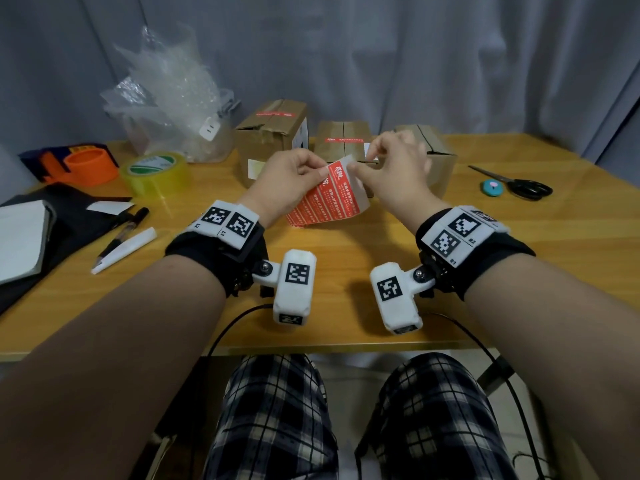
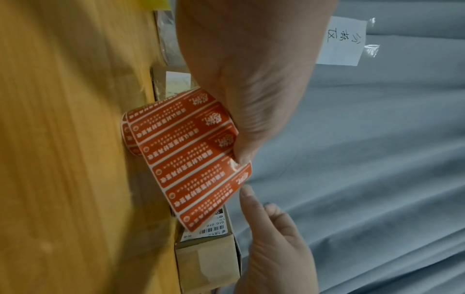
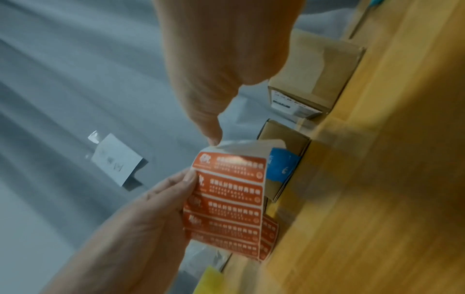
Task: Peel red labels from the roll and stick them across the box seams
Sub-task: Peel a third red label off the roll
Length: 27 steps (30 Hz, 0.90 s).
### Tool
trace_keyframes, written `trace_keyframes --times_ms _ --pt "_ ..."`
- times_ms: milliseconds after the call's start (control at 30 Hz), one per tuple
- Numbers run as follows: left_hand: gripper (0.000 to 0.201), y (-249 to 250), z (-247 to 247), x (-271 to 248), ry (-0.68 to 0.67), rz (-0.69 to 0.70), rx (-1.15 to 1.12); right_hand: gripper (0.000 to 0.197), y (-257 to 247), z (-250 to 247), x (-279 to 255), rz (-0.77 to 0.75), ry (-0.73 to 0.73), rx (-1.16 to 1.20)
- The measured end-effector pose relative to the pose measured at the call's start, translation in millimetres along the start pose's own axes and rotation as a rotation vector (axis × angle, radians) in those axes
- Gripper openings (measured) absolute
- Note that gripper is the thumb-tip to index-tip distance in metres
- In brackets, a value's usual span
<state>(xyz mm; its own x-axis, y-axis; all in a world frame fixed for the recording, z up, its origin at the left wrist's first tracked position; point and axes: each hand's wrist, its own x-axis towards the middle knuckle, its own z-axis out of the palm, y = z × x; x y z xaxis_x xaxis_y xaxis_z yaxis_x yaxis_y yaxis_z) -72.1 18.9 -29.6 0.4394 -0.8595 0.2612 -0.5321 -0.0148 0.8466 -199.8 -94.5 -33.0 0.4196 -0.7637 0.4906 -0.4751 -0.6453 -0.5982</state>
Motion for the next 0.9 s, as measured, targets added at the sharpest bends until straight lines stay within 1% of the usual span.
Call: trace_keyframes --times_ms 67,200,300,400,533,667,800,900 --pt "0.006 -1.4 0.7 1.0 0.027 -0.001 -0.066 0.018 -5.5 0.6 -2.6 -0.063 -0.029 0.015" --pt "0.013 -2.6 1.9 0.4 0.018 0.020 -0.159 0.011 -8.9 10.9 -9.6 -0.128 -0.138 0.247" --pt "0.016 -1.4 1.2 -0.3 0.008 0.029 -0.191 0.009 -10.5 15.0 -11.7 -0.117 -0.133 0.326" --pt "0.011 -2.0 -0.5 1.0 0.011 0.035 -0.141 0.012 -11.6 16.8 -12.1 -0.106 -0.111 0.366" --pt "0.010 -3.7 -1.0 1.0 0.013 0.059 -0.134 0.015 -11.5 18.6 -11.7 -0.081 -0.128 0.430" --pt "0.009 -5.1 -0.5 2.5 0.015 0.072 -0.120 0.018 -10.5 19.3 -11.4 -0.075 -0.120 0.441" --pt "0.017 -6.5 1.4 4.6 0.020 0.084 -0.111 0.012 -9.9 19.0 -12.6 -0.075 -0.106 0.485" --pt "0.018 -6.5 2.5 4.5 0.027 0.073 -0.115 0.011 -9.8 19.8 -12.9 -0.087 -0.105 0.460"
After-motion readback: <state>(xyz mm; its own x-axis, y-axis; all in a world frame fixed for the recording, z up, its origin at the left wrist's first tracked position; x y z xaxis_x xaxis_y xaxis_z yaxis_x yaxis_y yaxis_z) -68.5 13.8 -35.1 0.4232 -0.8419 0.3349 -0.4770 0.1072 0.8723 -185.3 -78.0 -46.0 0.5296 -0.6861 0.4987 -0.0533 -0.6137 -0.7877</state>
